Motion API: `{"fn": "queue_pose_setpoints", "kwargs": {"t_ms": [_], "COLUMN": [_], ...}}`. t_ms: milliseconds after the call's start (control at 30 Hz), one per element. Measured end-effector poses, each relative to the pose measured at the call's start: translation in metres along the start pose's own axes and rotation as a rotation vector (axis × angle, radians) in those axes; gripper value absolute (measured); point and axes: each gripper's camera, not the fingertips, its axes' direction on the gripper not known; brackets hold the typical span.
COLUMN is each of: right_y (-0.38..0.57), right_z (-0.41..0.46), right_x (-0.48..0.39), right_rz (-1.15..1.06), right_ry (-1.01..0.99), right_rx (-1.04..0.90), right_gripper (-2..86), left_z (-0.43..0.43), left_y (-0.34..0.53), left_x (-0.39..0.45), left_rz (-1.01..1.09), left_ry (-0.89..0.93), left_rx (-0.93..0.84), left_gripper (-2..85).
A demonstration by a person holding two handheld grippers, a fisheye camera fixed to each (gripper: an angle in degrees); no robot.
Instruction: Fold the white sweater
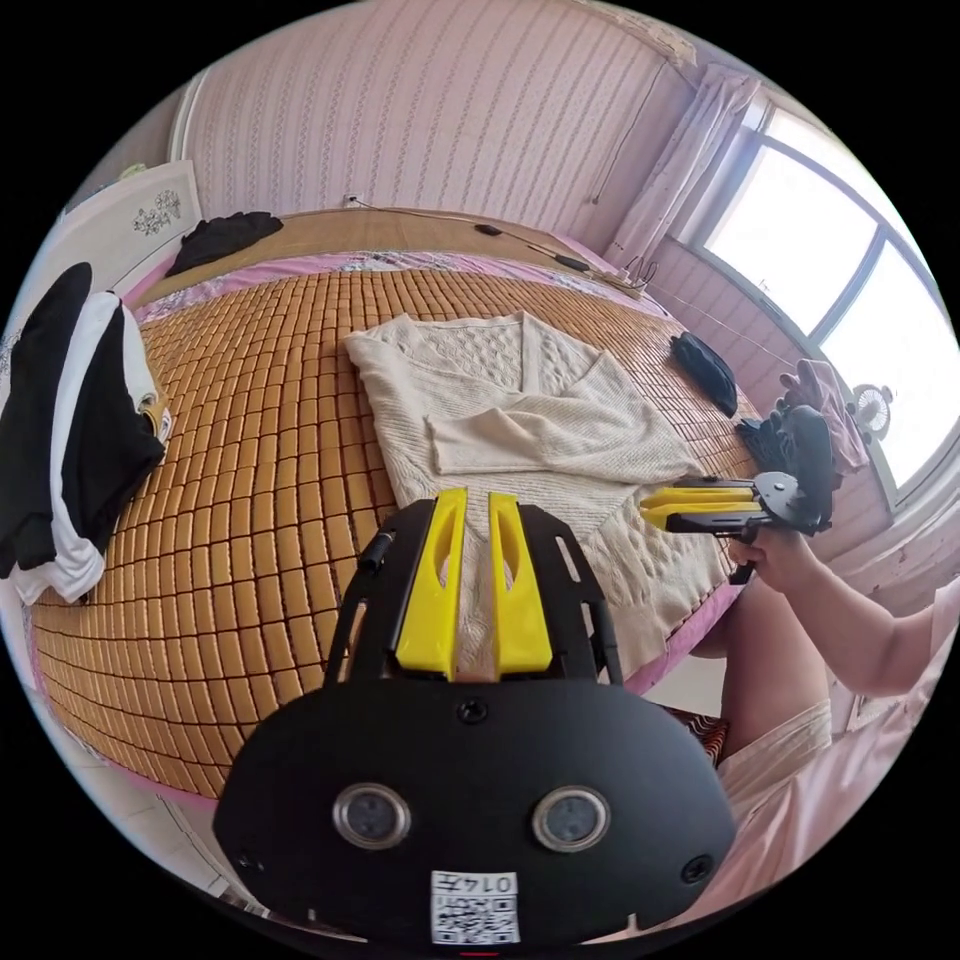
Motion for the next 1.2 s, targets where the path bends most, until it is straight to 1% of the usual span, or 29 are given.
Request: {"fn": "queue_pose_setpoints", "kwargs": {"t_ms": [100,333,433,533,567,633,700,833,900,933,967,1033,1100,1133,1200], "right_y": [-0.011,-0.041,-0.071,-0.116,-0.134,-0.159,-0.177,-0.188,-0.188,-0.187,-0.184,-0.180,-0.178,-0.178,-0.173], "right_z": [0.000,0.015,0.024,0.042,0.051,0.066,0.080,0.118,0.113,0.103,0.094,0.091,0.102,0.108,0.098], "right_x": [0.003,0.007,-0.001,-0.012,-0.014,-0.015,-0.015,-0.010,-0.009,-0.009,-0.010,-0.009,-0.003,0.005,0.019], "right_rz": [0.015,-0.029,-0.101,-0.190,-0.214,-0.237,-0.251,-0.236,-0.210,-0.198,-0.187,-0.188,-0.209,-0.187,-0.166], "right_ry": [0.016,0.132,0.156,0.180,0.189,0.184,0.173,0.170,0.157,0.128,0.104,0.075,0.079,0.082,0.050], "right_rx": [0.016,-0.023,-0.003,0.006,-0.003,-0.046,-0.085,-0.181,-0.138,-0.075,-0.009,0.045,-0.020,-0.087,-0.094], "right_gripper": [5.1,5.9,6.3,7.7,8.3,9.9,10.0,4.0,2.6,2.2,2.3,3.0,4.6,5.5,6.1], "left_z": [0.004,-0.001,0.010,0.030,0.039,0.040,0.035,0.001,-0.015,-0.027,-0.039,-0.046,-0.033,-0.022,-0.017], "left_y": [-0.001,-0.012,-0.029,-0.044,-0.046,-0.046,-0.047,-0.035,-0.029,-0.027,-0.023,-0.018,-0.014,-0.011,-0.008], "left_x": [-0.010,-0.052,-0.065,-0.069,-0.071,-0.074,-0.079,-0.087,-0.089,-0.088,-0.088,-0.095,-0.109,-0.119,-0.132], "left_rz": [-0.003,-0.069,-0.085,-0.075,-0.074,-0.058,-0.047,-0.034,-0.022,0.002,0.032,0.046,0.029,0.016,-0.029], "left_ry": [0.019,0.015,0.048,0.010,-0.012,-0.049,-0.025,-0.006,0.009,0.001,-0.026,-0.054,-0.045,-0.019,0.009], "left_rx": [-0.010,0.022,-0.003,-0.064,-0.103,-0.097,-0.113,-0.028,0.007,0.031,0.062,0.068,-0.010,-0.072,-0.104], "left_gripper": [4.8,5.3,6.7,7.7,7.0,4.9,2.9,0.6,0.1,0.1,0.2,0.6,1.5,2.5,4.1]}}
